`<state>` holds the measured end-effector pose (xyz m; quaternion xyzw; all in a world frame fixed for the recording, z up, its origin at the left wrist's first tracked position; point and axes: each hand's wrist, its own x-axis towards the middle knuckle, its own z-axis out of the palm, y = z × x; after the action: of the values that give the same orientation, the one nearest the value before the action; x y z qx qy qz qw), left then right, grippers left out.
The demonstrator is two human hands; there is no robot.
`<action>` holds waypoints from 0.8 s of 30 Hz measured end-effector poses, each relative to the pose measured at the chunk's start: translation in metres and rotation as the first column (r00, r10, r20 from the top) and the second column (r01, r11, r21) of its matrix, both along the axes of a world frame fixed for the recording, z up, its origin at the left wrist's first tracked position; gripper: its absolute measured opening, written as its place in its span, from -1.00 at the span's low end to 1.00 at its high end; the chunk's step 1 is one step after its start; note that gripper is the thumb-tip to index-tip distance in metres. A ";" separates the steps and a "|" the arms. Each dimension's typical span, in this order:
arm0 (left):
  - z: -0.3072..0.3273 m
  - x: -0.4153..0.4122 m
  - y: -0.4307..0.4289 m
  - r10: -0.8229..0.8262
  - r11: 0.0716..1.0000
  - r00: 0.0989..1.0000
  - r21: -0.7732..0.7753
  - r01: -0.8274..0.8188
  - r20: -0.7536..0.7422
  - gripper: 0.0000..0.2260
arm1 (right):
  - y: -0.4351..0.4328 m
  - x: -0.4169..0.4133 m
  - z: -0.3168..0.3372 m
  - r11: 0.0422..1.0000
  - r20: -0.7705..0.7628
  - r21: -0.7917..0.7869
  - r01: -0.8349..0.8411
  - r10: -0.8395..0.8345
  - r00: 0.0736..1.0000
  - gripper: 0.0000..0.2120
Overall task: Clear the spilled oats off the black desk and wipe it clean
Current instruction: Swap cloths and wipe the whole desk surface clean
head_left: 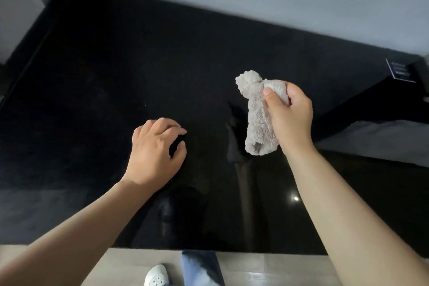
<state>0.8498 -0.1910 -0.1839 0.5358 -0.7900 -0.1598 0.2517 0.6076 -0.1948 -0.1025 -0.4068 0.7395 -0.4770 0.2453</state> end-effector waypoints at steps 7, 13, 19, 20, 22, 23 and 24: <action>0.014 -0.016 -0.064 0.032 0.997 0.999 -0.069 -0.033 -0.015 -0.77 | -0.087 -0.022 -0.014 0.999 -0.092 -0.036 -0.030 0.027 0.995 -0.84; 0.012 -0.024 -0.133 0.059 0.998 0.989 -0.045 -0.054 0.135 -0.71 | -0.159 -0.047 -0.027 0.995 -0.202 -0.078 -0.064 0.047 0.978 -0.82; 0.009 -0.028 -0.178 0.127 0.992 0.966 -0.010 -0.128 0.224 -0.60 | -0.243 -0.057 -0.039 0.990 -0.314 -0.065 -0.125 0.098 0.944 -0.77; 0.007 -0.027 -0.181 0.131 0.991 0.962 -0.014 -0.131 0.240 -0.58 | -0.258 -0.058 -0.042 0.991 -0.335 -0.041 -0.130 0.109 0.936 -0.79; 0.003 -0.027 -0.183 0.138 0.990 0.958 -0.029 -0.136 0.249 -0.58 | -0.284 -0.056 -0.049 0.991 -0.365 0.016 -0.129 0.126 0.922 -0.90; 0.000 -0.027 -0.182 0.145 0.989 0.959 -0.041 -0.139 0.245 -0.58 | -0.294 -0.052 -0.053 0.991 -0.373 0.041 -0.130 0.135 0.918 -0.94; -0.002 -0.026 -0.181 0.151 0.988 0.959 -0.051 -0.143 0.238 -0.59 | -0.302 -0.047 -0.059 0.990 -0.385 0.064 -0.129 0.144 0.912 -0.94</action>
<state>0.8236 -0.3723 -0.1861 0.6043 -0.7751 -0.0613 0.1738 0.5601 -0.4971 -0.1617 -0.5393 0.7518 -0.3549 0.1342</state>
